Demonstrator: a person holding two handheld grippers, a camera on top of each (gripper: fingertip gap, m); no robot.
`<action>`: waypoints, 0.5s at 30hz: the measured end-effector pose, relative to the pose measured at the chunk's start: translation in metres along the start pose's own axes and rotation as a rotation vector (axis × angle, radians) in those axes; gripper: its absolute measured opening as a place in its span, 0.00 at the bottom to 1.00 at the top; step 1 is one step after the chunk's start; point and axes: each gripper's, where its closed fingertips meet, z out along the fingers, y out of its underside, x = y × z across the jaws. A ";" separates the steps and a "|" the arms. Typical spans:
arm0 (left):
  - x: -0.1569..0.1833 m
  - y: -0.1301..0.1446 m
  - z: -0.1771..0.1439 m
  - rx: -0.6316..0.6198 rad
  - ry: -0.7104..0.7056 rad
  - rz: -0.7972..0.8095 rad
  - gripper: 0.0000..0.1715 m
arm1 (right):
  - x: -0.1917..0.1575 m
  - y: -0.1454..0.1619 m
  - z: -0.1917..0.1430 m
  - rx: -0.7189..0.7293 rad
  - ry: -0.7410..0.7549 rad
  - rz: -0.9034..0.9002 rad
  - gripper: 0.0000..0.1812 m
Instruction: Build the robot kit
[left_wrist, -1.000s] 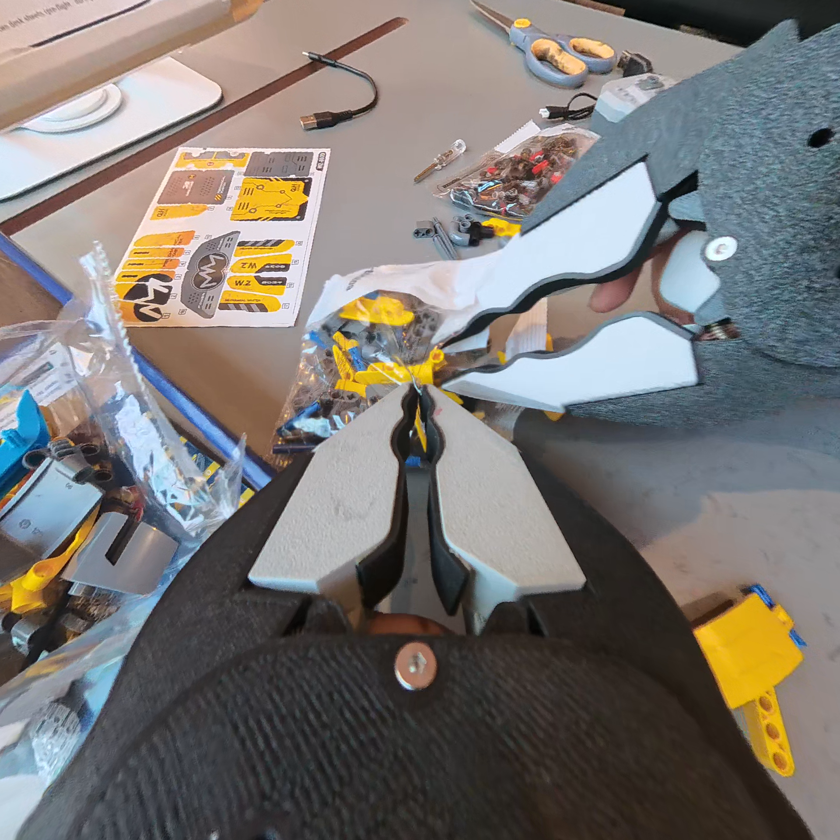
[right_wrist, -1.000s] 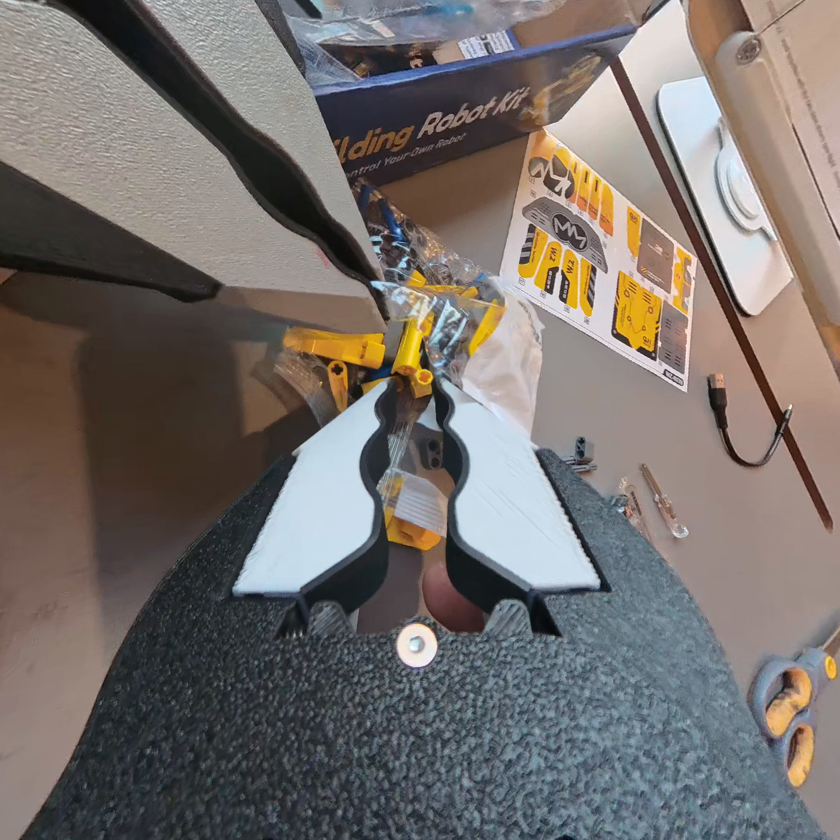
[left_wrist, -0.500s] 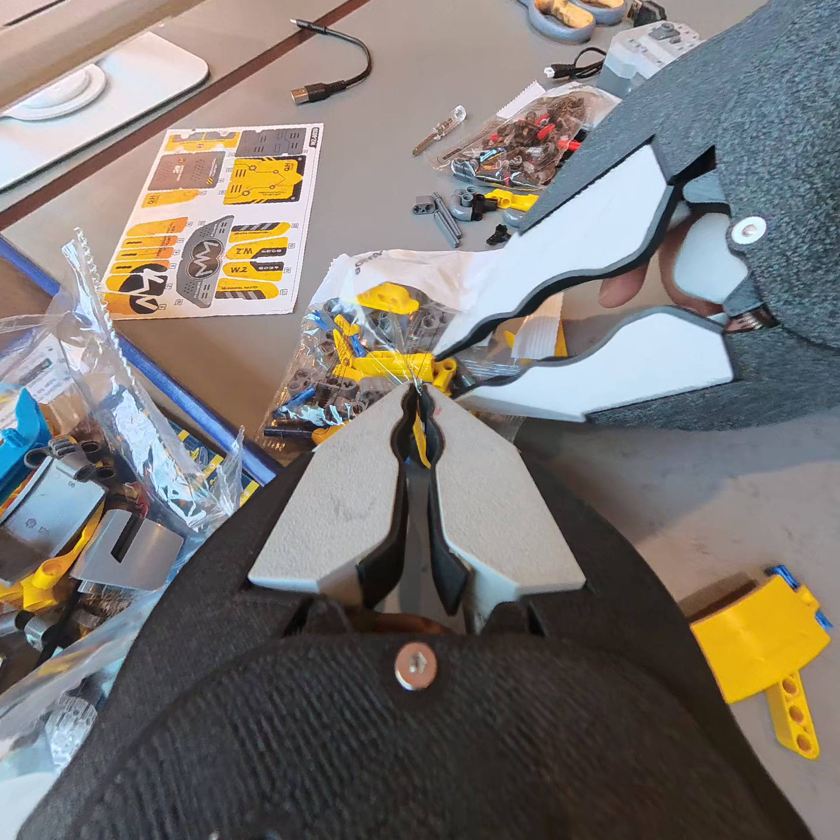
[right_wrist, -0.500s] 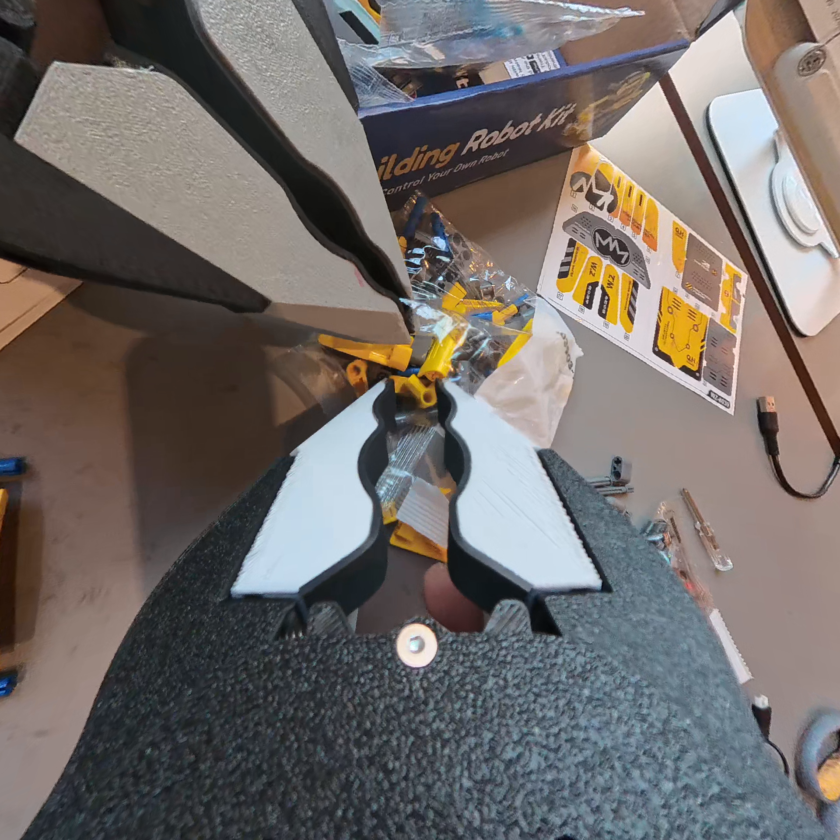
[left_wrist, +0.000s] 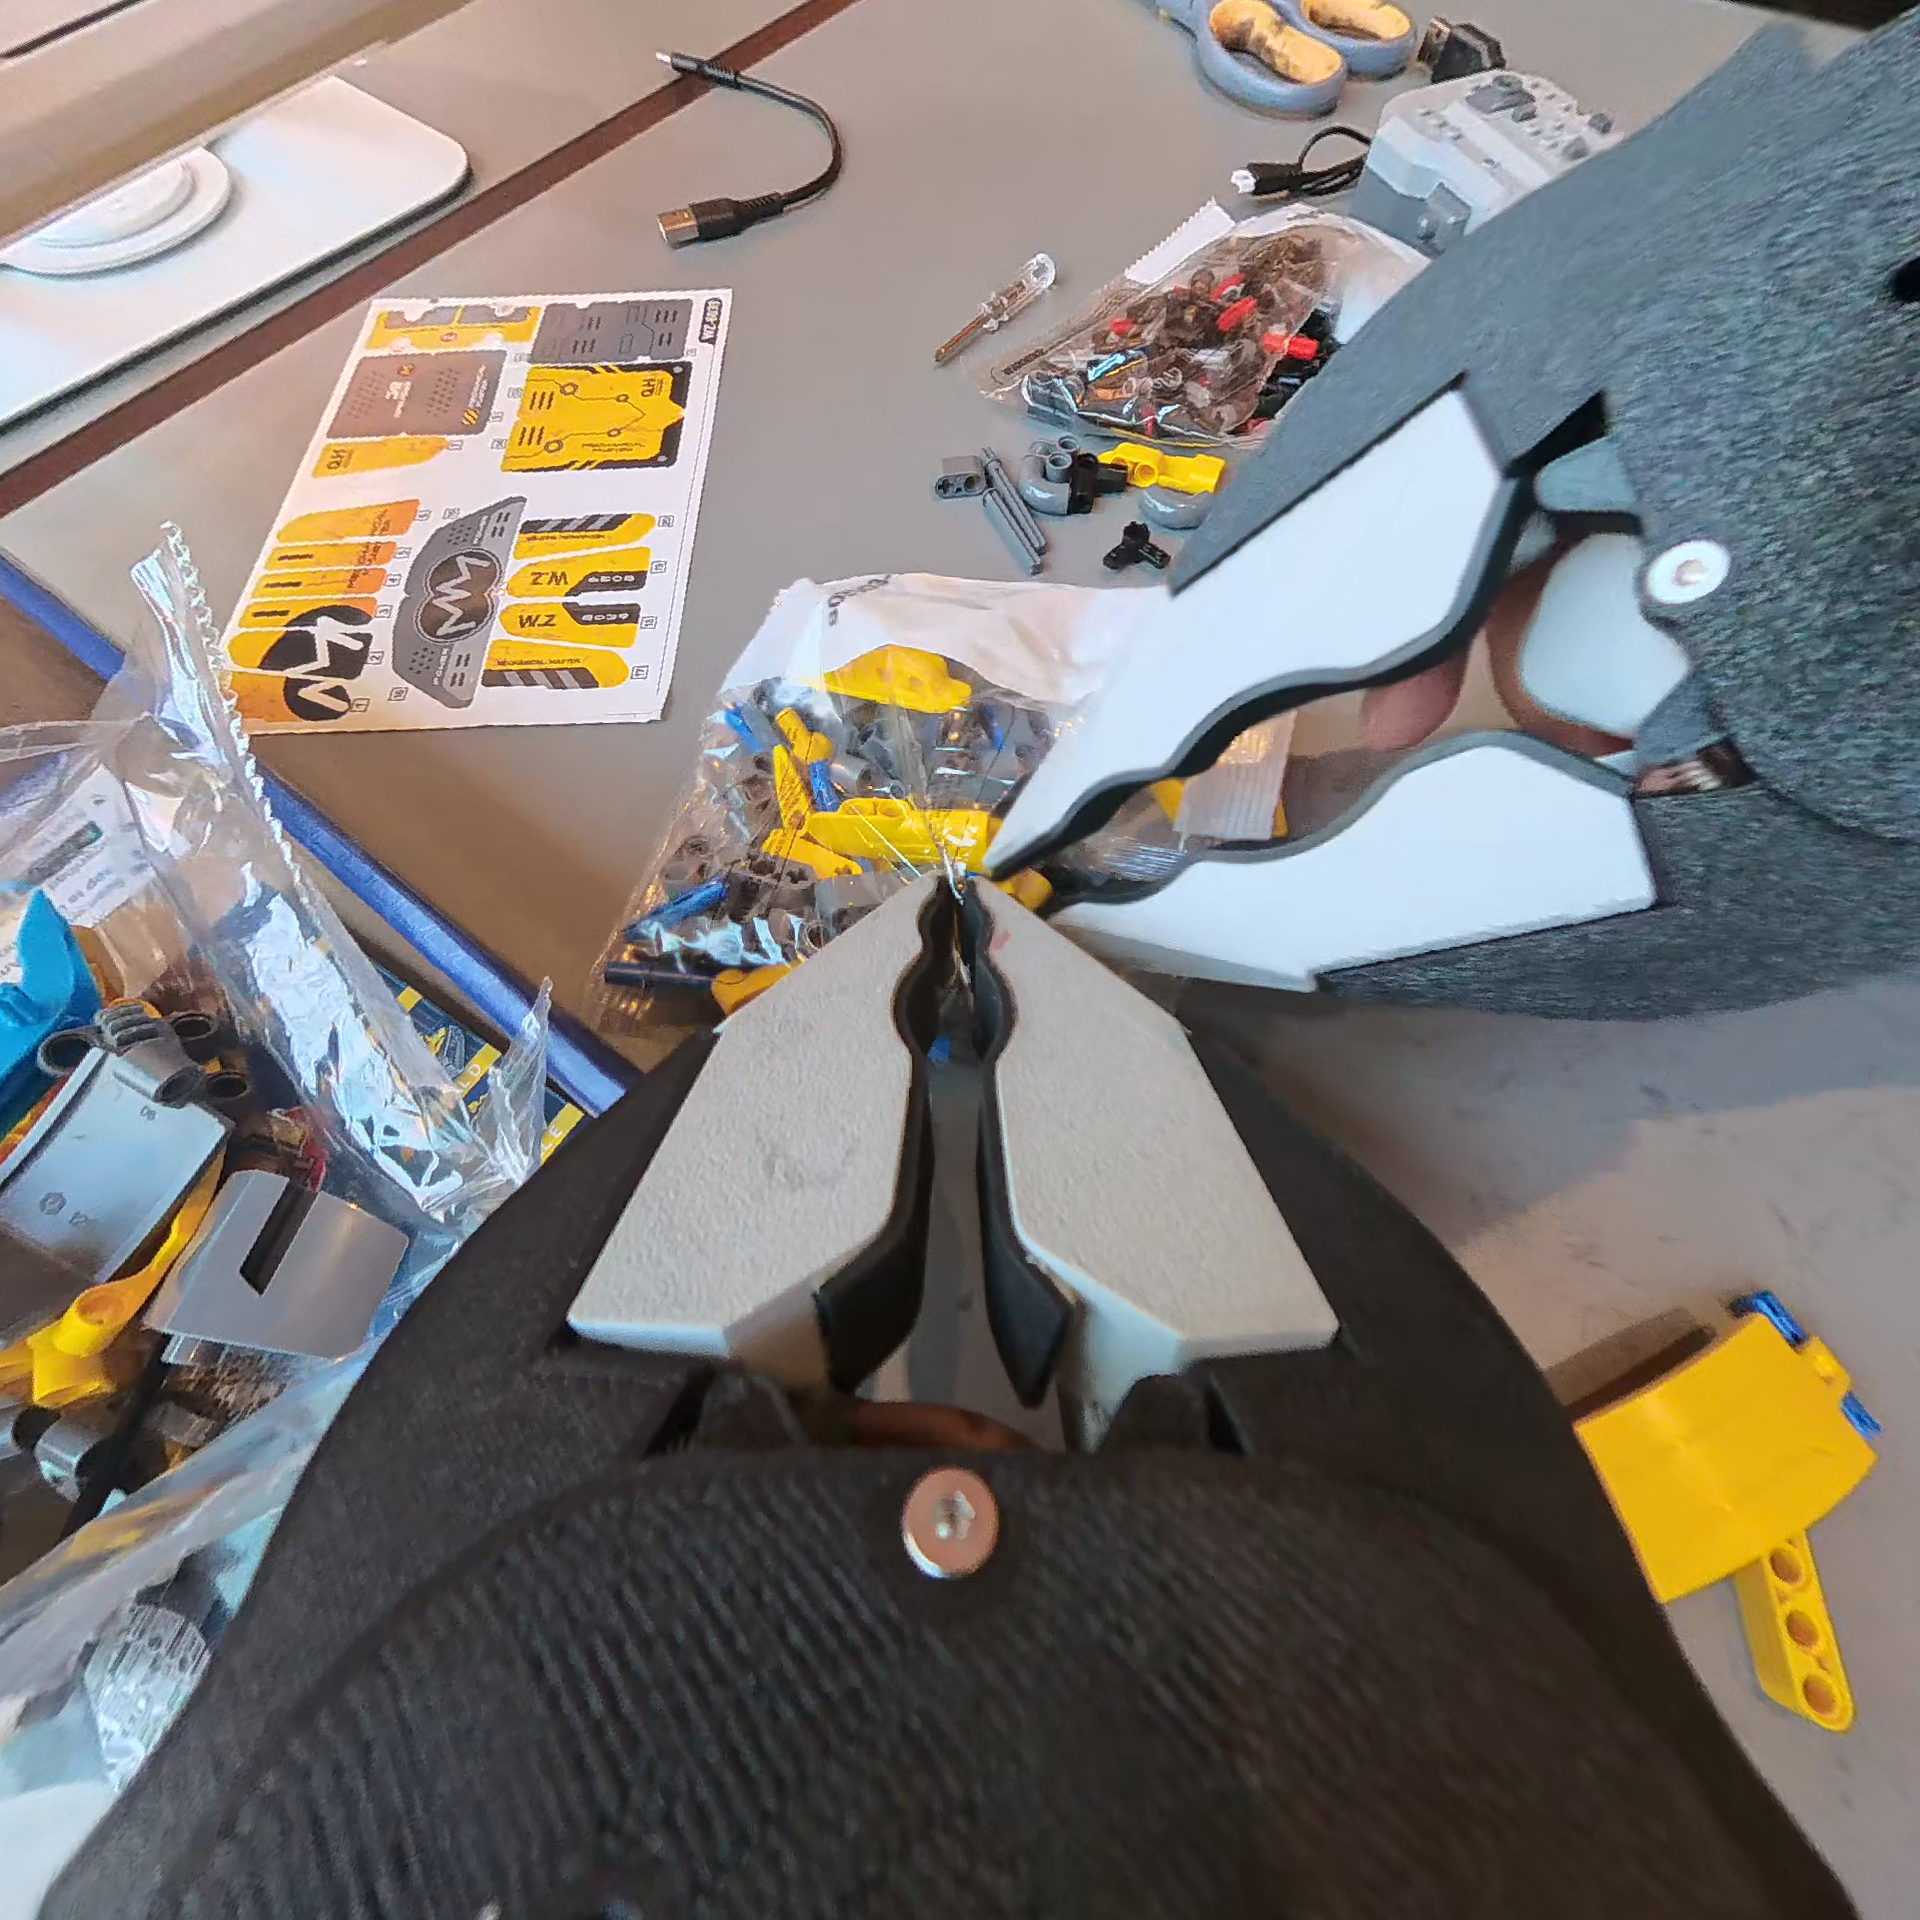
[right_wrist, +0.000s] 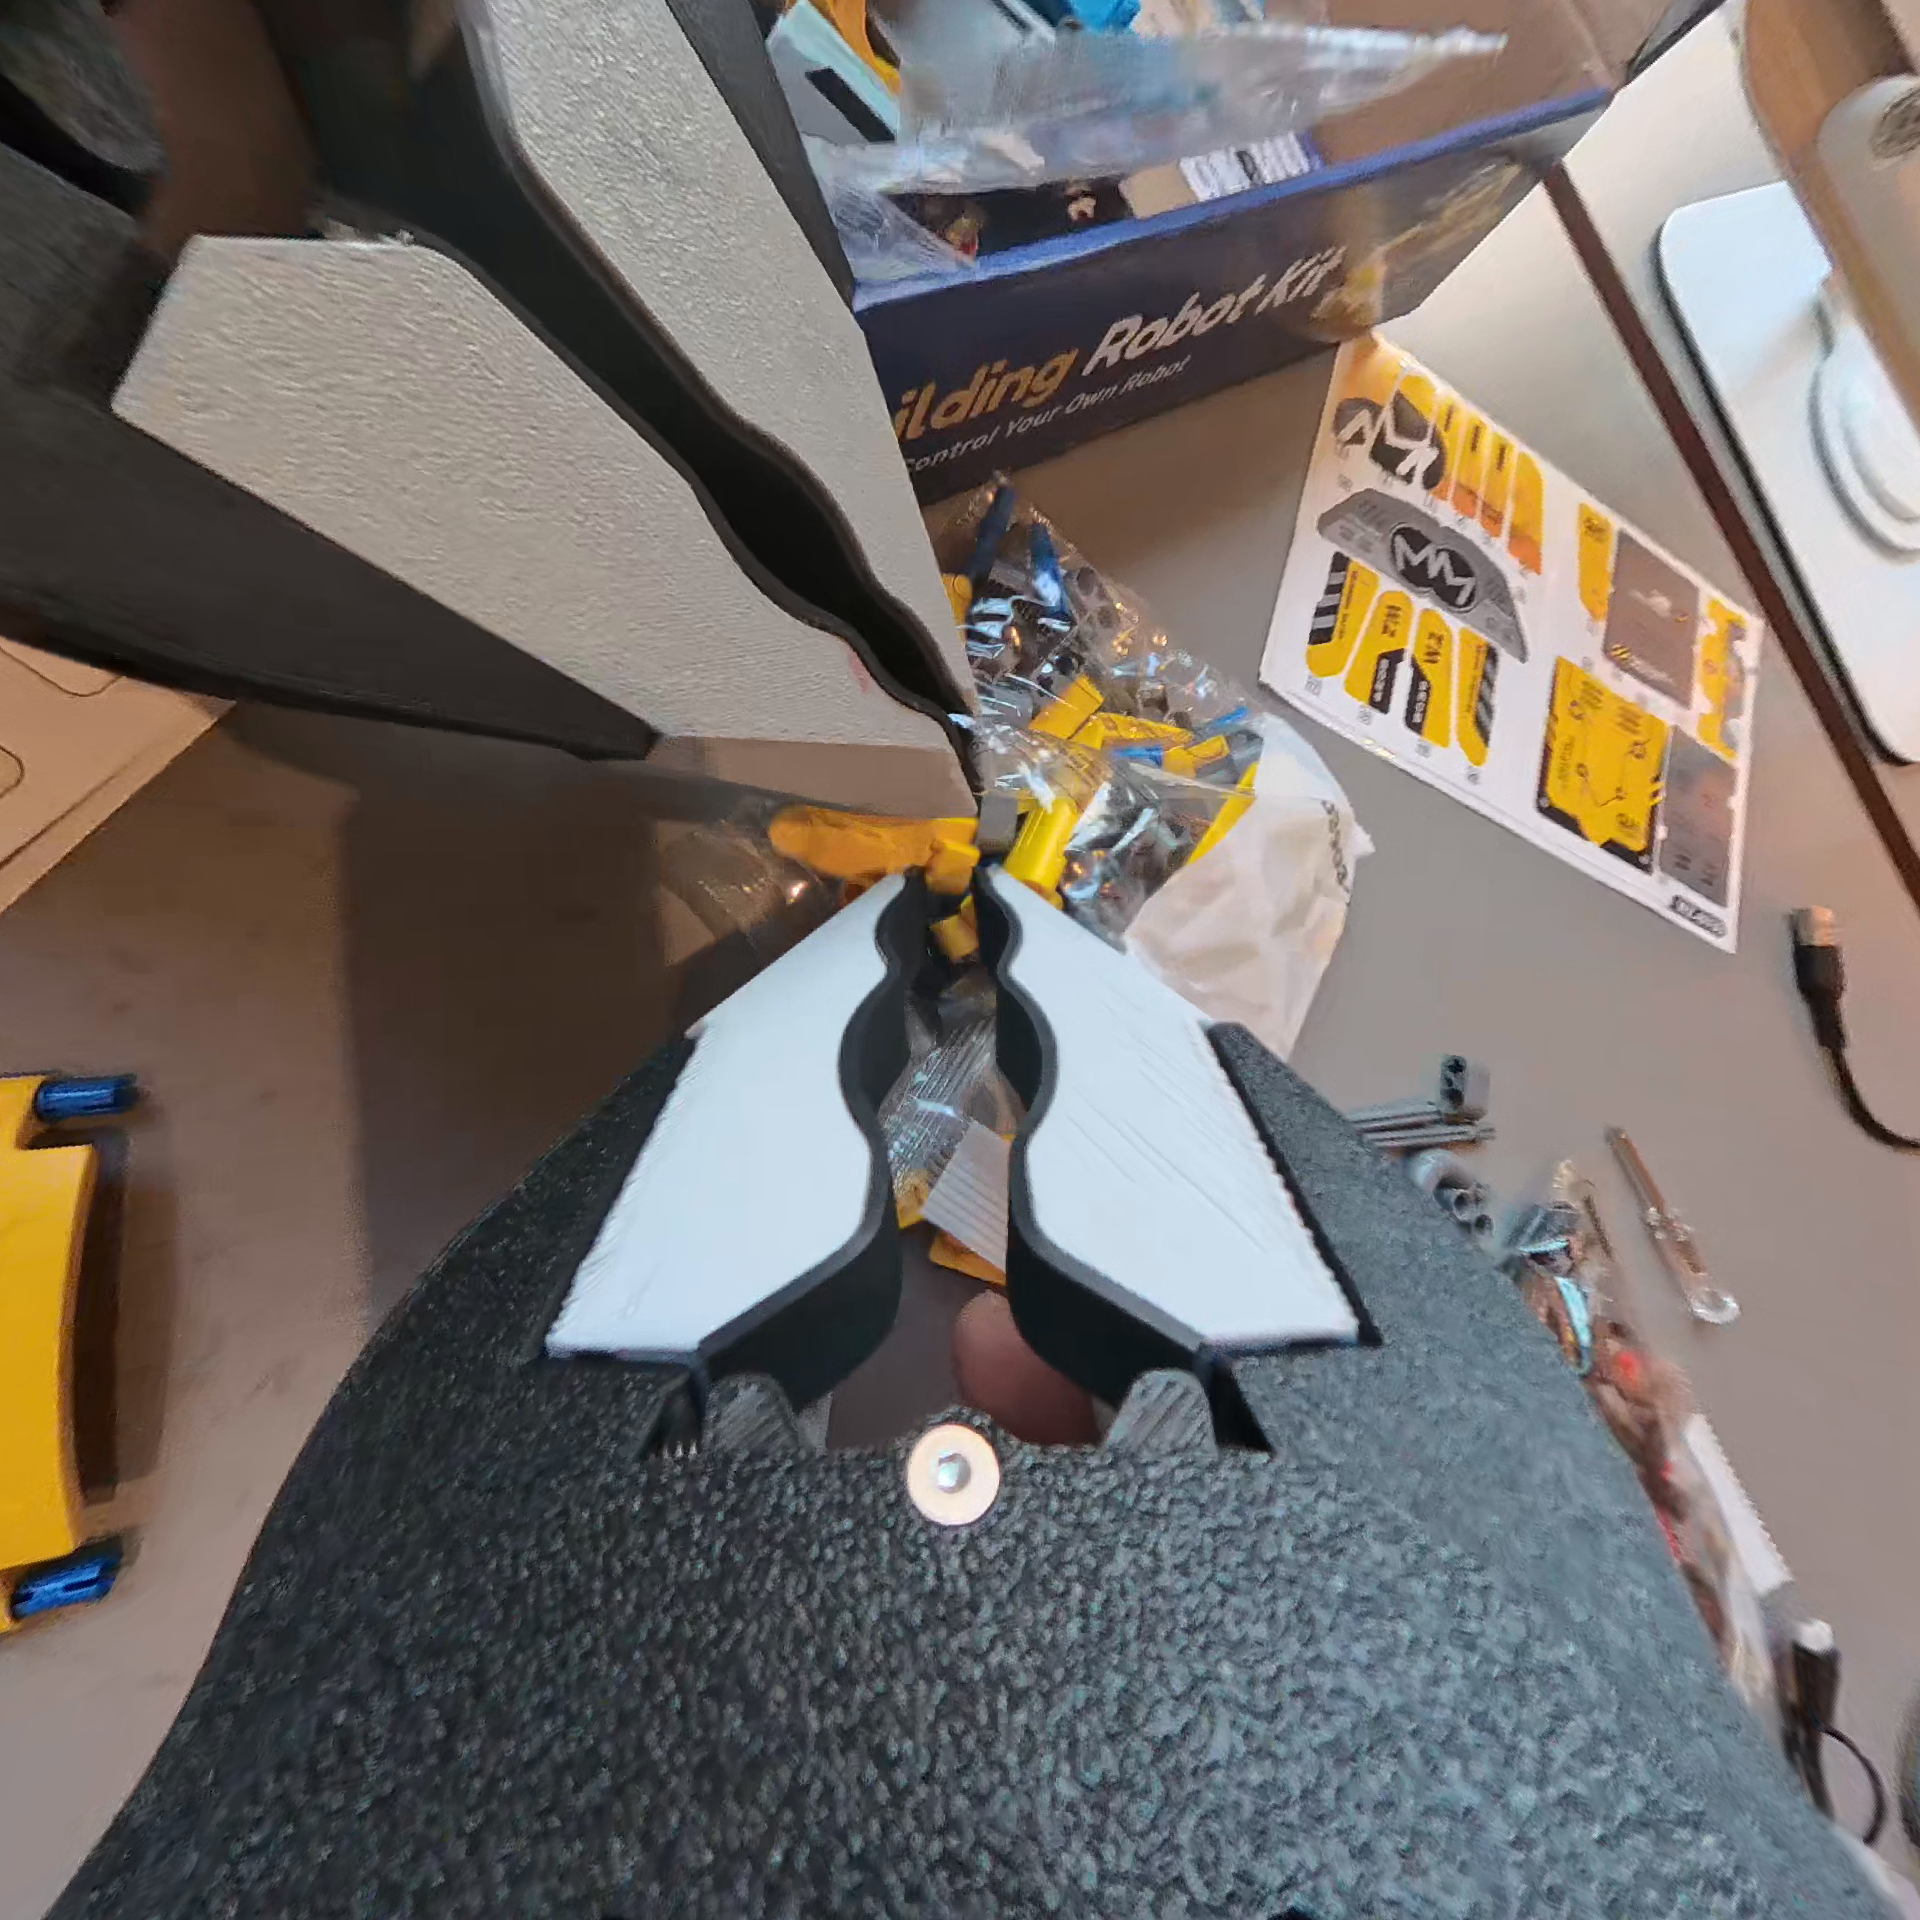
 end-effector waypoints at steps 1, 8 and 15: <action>0.000 0.000 0.000 -0.001 0.002 -0.001 0.00 | 0.001 0.002 0.002 -0.003 0.002 0.005 0.04; -0.001 0.001 0.001 -0.001 -0.004 -0.002 0.00 | 0.009 0.012 0.002 -0.076 0.063 -0.053 0.05; 0.002 -0.001 0.001 0.006 0.025 -0.033 0.00 | 0.009 0.010 0.005 -0.048 0.042 -0.008 0.08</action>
